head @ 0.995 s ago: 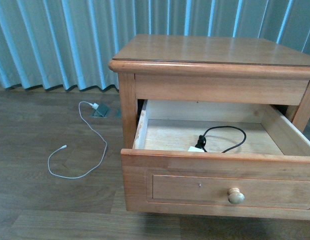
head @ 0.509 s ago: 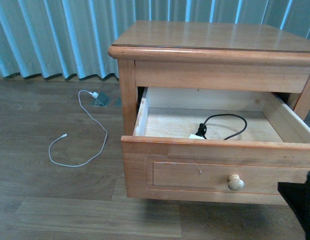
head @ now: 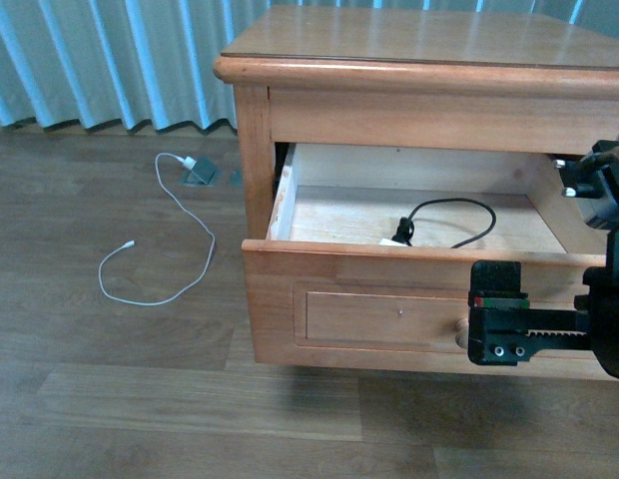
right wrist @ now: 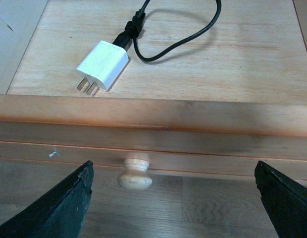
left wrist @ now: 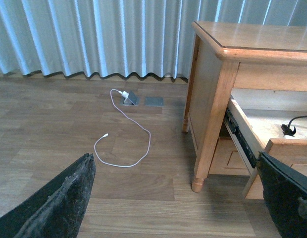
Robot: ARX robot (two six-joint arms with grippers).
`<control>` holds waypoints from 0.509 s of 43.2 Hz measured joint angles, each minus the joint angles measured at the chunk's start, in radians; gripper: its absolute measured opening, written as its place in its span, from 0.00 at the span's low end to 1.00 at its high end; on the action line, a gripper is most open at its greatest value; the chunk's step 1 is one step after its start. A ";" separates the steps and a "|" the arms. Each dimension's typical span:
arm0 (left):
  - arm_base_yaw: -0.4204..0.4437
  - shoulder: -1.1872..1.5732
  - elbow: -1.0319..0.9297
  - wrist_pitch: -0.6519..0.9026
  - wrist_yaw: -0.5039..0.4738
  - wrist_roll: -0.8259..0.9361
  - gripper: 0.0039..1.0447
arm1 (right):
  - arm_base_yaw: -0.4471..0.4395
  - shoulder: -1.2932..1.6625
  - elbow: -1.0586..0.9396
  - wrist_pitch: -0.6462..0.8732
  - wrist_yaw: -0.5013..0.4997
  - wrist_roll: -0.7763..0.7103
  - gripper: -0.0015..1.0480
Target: Put charger into drawer
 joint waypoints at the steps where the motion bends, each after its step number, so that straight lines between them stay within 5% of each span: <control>1: 0.000 0.000 0.000 0.000 0.000 0.000 0.94 | 0.002 0.008 0.006 0.004 0.003 -0.002 0.92; 22: 0.000 0.000 0.000 0.000 0.000 0.000 0.94 | 0.003 0.170 0.136 0.072 0.034 -0.009 0.92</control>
